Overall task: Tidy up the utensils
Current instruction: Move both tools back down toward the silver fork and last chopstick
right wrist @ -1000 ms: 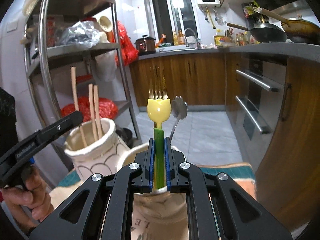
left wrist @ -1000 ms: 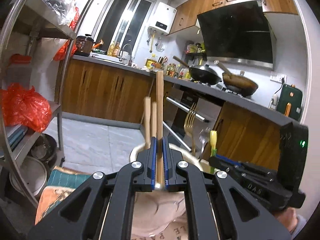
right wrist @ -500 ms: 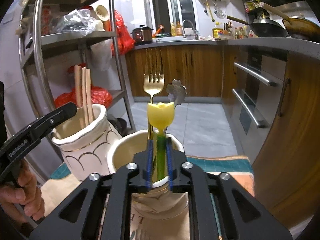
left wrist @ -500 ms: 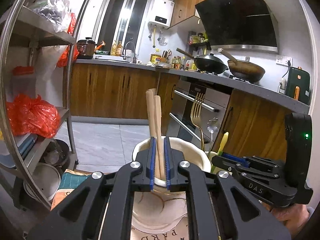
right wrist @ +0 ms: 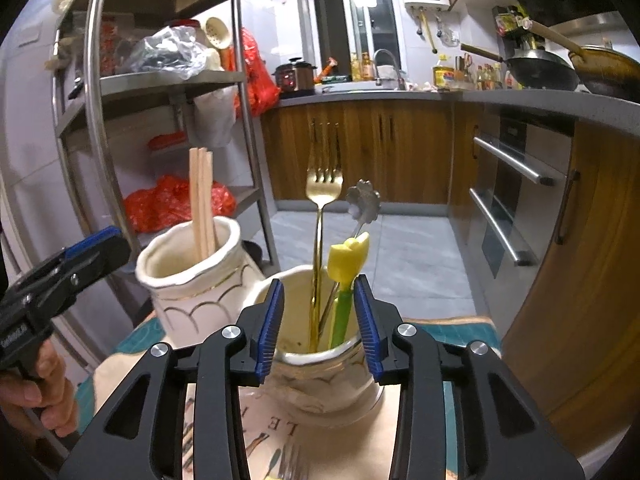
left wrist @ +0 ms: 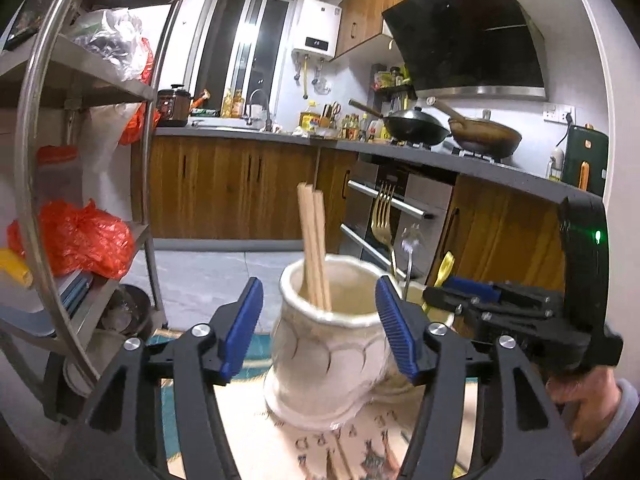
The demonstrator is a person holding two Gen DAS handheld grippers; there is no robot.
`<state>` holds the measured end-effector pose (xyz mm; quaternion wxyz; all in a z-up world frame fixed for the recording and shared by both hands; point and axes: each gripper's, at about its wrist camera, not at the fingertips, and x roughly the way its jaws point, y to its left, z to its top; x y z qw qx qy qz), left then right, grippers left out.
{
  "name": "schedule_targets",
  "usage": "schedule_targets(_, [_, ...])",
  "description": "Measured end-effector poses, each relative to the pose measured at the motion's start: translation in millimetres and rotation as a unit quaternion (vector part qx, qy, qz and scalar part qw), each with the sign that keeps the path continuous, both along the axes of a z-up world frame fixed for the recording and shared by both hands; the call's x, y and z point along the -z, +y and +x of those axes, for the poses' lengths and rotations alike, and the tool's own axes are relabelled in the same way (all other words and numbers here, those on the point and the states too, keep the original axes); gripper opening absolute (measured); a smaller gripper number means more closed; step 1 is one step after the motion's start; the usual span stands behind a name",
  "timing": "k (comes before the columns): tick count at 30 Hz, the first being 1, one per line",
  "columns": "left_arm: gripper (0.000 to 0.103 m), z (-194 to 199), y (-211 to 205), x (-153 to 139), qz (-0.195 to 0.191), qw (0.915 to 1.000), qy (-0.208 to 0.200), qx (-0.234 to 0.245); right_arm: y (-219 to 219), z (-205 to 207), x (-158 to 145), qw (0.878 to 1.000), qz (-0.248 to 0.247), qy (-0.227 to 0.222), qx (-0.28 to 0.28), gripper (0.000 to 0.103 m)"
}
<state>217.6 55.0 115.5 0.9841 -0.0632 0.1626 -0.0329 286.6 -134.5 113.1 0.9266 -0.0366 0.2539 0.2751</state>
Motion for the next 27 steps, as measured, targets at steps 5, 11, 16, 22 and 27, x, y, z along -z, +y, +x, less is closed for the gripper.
schedule_targets(5, [0.061, -12, 6, 18, 0.009, 0.9993, 0.036, -0.005, -1, -4, 4, 1.000, -0.018, 0.008, -0.006, 0.043])
schedule_targets(11, [0.061, -19, 16, 42, 0.015, 0.9961, 0.085, -0.013, -8, -6, 7, 1.000, -0.014, 0.022, -0.009, 0.043])
schedule_targets(16, [0.061, -22, 16, 56, 0.024, 0.9934, 0.112, -0.008, -16, -11, 7, 1.000, -0.004, 0.027, -0.009, 0.044])
schedule_targets(22, [0.061, -27, 9, 65, 0.038, 0.9899, 0.136, 0.005, -23, -22, 0, 1.000, 0.006, 0.027, -0.015, 0.046])
schedule_targets(27, [0.061, -32, 1, 72, 0.054, 0.9858, 0.158, 0.019, -26, -38, 8, 0.999, -0.014, 0.037, -0.025, 0.047])
